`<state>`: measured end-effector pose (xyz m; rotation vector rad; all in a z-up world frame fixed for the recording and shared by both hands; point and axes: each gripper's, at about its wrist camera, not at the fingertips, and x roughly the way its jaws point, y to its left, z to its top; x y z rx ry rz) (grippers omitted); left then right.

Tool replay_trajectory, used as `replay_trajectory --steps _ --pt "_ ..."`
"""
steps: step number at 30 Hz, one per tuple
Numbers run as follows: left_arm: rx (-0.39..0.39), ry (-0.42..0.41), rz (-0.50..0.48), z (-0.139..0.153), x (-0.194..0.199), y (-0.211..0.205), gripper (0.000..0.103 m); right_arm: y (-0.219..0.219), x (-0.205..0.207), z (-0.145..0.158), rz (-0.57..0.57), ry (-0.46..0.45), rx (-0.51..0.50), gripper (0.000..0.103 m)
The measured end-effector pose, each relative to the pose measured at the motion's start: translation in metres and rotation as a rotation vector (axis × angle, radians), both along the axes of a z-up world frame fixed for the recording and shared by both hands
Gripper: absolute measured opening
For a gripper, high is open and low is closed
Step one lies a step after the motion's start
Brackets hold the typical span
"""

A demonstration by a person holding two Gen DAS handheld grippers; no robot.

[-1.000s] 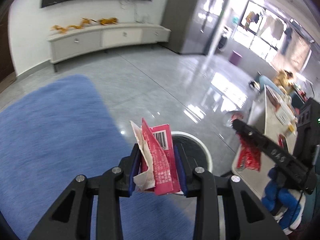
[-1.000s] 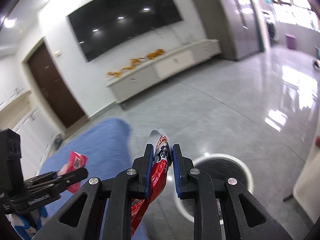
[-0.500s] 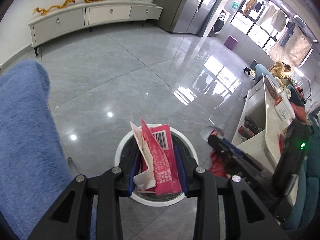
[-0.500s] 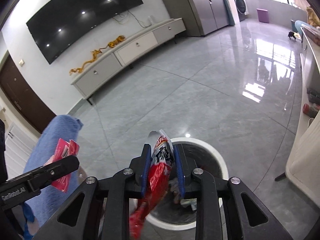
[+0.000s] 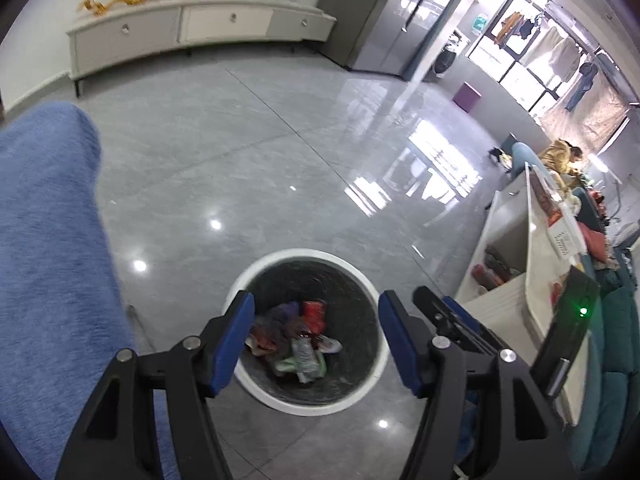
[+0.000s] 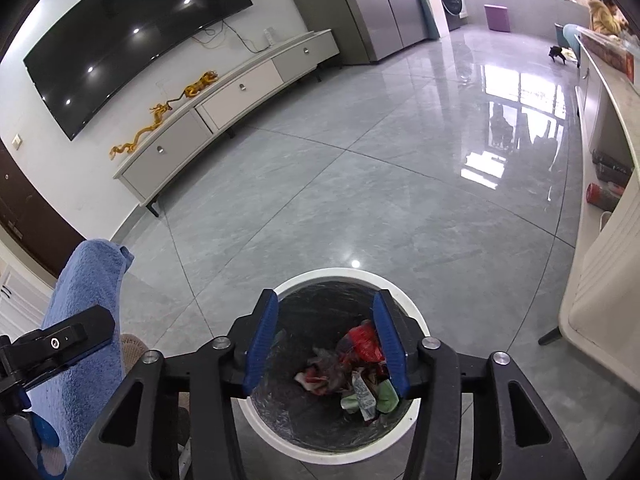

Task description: Collect trash

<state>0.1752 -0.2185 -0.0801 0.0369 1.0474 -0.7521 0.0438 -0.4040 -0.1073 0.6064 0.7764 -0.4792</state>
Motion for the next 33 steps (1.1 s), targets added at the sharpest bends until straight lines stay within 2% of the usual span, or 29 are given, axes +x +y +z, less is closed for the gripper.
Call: replay_trajectory --steps 5,9,13,21,28,33 --pt "0.016 -0.108 0.091 0.02 -0.009 0.03 0.063 0.02 -0.001 0.013 0.012 0.008 -0.045 0.052" --pt "0.014 -0.183 0.185 0.035 -0.022 0.068 0.072 0.047 0.0 0.032 0.054 0.003 -0.107 0.054" --pt "0.034 -0.239 0.263 0.046 -0.033 0.106 0.072 0.082 0.001 0.052 0.112 -0.005 -0.167 0.056" --pt "0.104 -0.366 0.41 0.062 -0.058 0.177 0.072 0.142 -0.003 0.089 0.222 -0.052 -0.264 0.067" --pt "0.123 -0.459 0.493 0.076 -0.077 0.211 0.072 0.182 -0.013 0.105 0.29 -0.083 -0.302 0.075" --pt "0.13 -0.499 0.512 0.084 -0.082 0.22 0.073 0.192 -0.02 0.112 0.306 -0.104 -0.33 0.081"
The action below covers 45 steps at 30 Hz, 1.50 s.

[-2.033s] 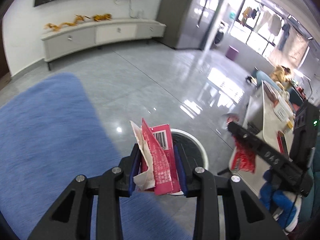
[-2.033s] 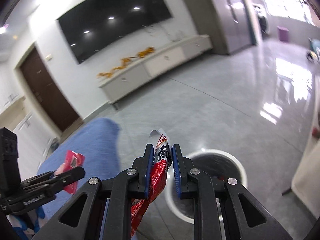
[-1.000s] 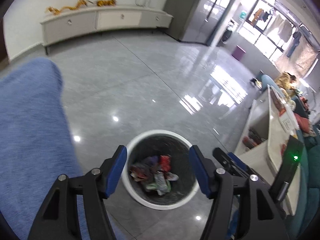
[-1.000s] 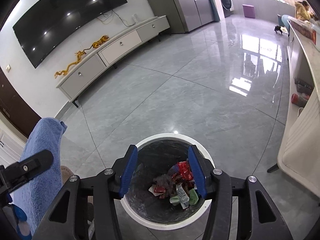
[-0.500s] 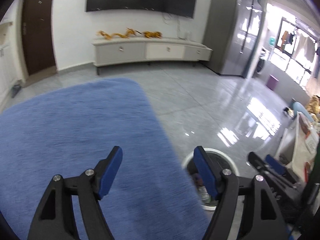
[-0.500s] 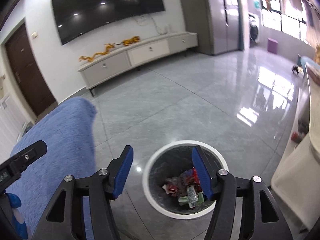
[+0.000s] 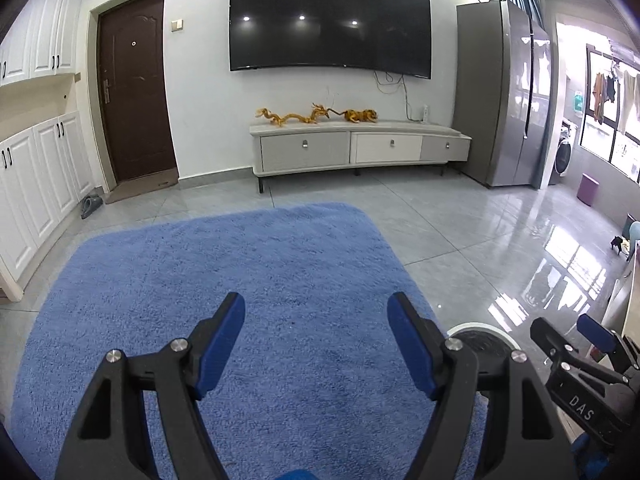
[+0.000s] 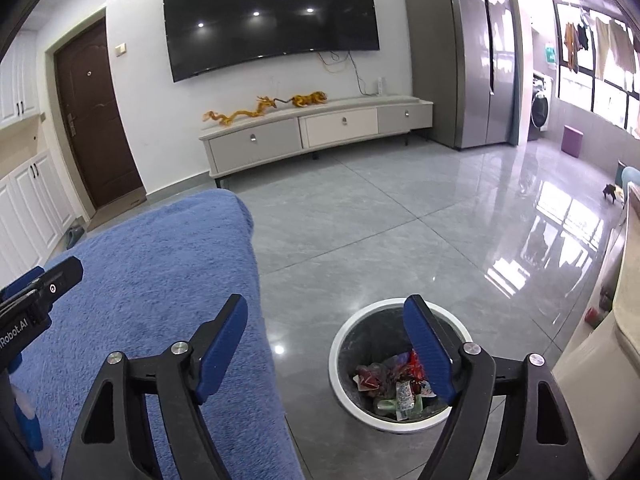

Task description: Collect trash

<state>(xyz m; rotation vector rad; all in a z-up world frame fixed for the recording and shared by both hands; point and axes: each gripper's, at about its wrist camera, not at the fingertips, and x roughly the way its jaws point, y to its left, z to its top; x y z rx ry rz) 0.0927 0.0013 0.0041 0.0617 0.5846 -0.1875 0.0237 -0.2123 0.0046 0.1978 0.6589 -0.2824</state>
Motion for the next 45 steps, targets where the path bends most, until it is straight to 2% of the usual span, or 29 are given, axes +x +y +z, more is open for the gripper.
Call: replay_trajectory --steps 6,8,10,13,24,45 --pt "-0.007 -0.006 -0.002 0.001 -0.008 0.005 0.073 0.009 -0.003 0.006 -0.008 -0.017 -0.029 0.09" --pt "-0.006 -0.003 -0.003 -0.002 -0.008 0.007 0.078 0.011 -0.005 0.005 -0.009 -0.021 -0.038 0.092" --pt "-0.005 -0.005 0.0 -0.004 -0.012 0.01 0.089 0.013 -0.004 0.005 -0.003 -0.023 -0.035 0.095" --pt "-0.003 -0.002 0.003 -0.008 -0.013 0.013 0.092 0.015 0.0 0.0 0.009 -0.014 -0.029 0.099" --pt "0.013 0.034 0.01 -0.022 -0.005 0.018 0.092 0.026 0.009 -0.014 0.031 0.029 -0.026 0.099" --pt "0.011 0.027 -0.008 -0.026 -0.007 0.016 0.095 0.032 0.012 -0.014 0.014 0.033 -0.037 0.099"
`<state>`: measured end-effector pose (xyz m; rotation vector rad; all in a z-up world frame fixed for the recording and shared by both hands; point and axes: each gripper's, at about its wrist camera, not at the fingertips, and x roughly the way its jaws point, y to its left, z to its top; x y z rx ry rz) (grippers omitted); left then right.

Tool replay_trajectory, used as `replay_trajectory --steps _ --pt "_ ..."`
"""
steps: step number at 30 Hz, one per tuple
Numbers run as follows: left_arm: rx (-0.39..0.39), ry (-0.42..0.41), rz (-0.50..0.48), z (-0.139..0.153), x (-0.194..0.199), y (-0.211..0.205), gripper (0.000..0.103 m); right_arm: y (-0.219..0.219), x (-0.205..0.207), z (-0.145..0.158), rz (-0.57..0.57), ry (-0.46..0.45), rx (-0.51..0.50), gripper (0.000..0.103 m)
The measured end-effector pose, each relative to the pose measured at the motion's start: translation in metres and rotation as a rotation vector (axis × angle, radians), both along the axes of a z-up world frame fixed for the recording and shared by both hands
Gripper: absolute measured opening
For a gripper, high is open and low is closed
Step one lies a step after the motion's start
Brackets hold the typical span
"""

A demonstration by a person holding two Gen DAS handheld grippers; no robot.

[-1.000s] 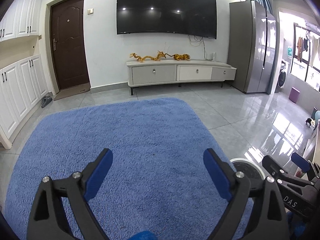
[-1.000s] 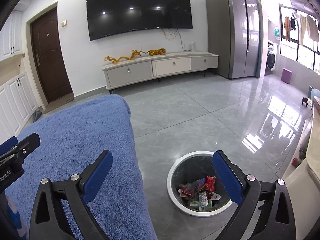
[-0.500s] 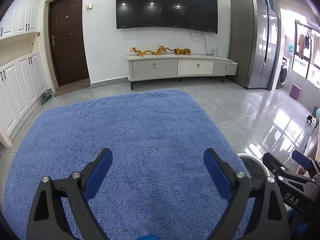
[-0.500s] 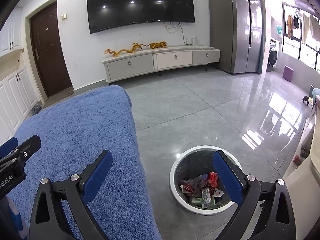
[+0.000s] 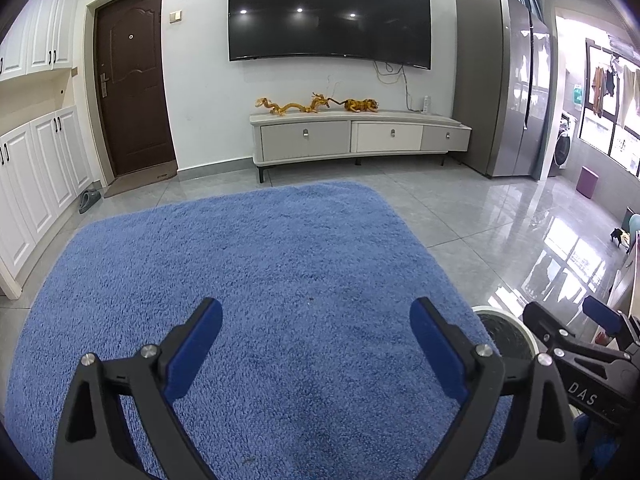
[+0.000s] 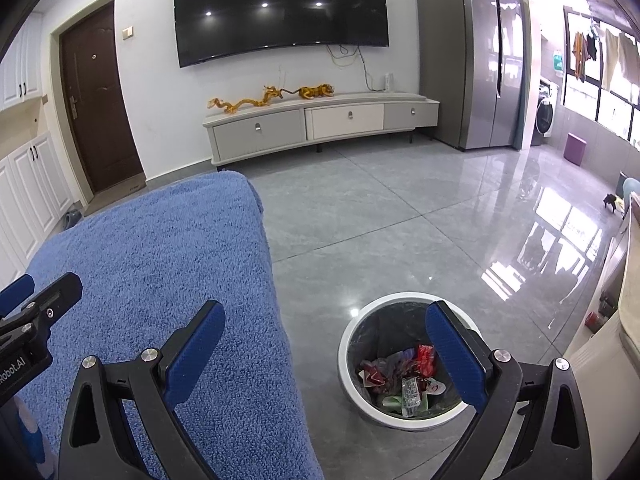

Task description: Collect trash

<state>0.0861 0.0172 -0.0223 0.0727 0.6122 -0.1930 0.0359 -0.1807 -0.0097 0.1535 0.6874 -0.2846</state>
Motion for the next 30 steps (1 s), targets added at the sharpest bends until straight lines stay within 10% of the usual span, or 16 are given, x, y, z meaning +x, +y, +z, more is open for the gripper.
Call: replay_trajectory --steps 30 --pt "-0.002 0.033 -0.005 -0.0049 0.0009 -0.0018 0.095 -0.002 -0.0089 -0.0005 -0.012 -0.005 -0.003 0.099"
